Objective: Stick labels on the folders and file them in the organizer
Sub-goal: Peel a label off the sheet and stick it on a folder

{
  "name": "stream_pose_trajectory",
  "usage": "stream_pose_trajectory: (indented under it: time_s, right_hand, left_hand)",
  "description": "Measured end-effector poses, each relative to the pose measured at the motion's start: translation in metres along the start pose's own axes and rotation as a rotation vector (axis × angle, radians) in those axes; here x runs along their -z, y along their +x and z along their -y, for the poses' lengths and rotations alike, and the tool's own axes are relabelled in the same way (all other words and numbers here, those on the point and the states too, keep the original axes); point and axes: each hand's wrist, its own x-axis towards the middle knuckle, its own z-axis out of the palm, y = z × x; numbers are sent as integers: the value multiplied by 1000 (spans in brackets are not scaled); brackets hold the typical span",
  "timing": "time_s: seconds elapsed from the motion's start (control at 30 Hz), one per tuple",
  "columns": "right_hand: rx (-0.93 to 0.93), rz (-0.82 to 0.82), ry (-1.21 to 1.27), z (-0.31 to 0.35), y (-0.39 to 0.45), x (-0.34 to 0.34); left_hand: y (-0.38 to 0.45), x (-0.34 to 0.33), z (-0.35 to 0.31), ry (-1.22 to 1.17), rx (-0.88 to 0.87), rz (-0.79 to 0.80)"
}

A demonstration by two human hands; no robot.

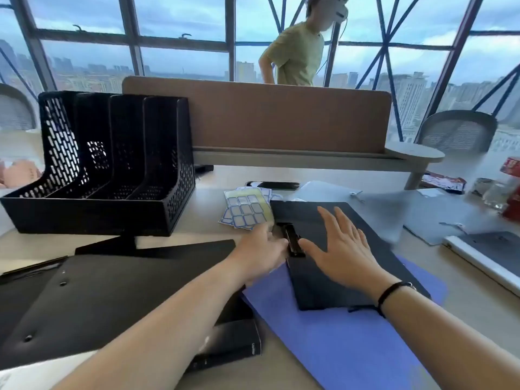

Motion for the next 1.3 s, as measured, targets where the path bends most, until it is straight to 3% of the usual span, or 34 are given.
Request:
stream_pose_trajectory:
  time_s: [0.27,0.43,0.63,0.8,1.03,1.3]
  right_hand:
    - [-201,83,14,-66,-17,6]
    - [-192,110,13,-69,-26,-8]
    - [-174,110,130,-57,-35,-1]
    - [-89,149,163,-26,-54,5]
    - [181,214,190,53,-75,3]
    - [360,383,76,116,-84,-38]
  left_hand:
    - [20,-43,-18,-229,104,-138]
    - [27,-46,-17,-320,157,-252]
    - [15,-35,-23,-449,205,-212]
    - [-20,6,-22,-576,206,-240]
    - [-115,91,7,-529,213,-283]
    - [-181,126,51,-419,300,-286]
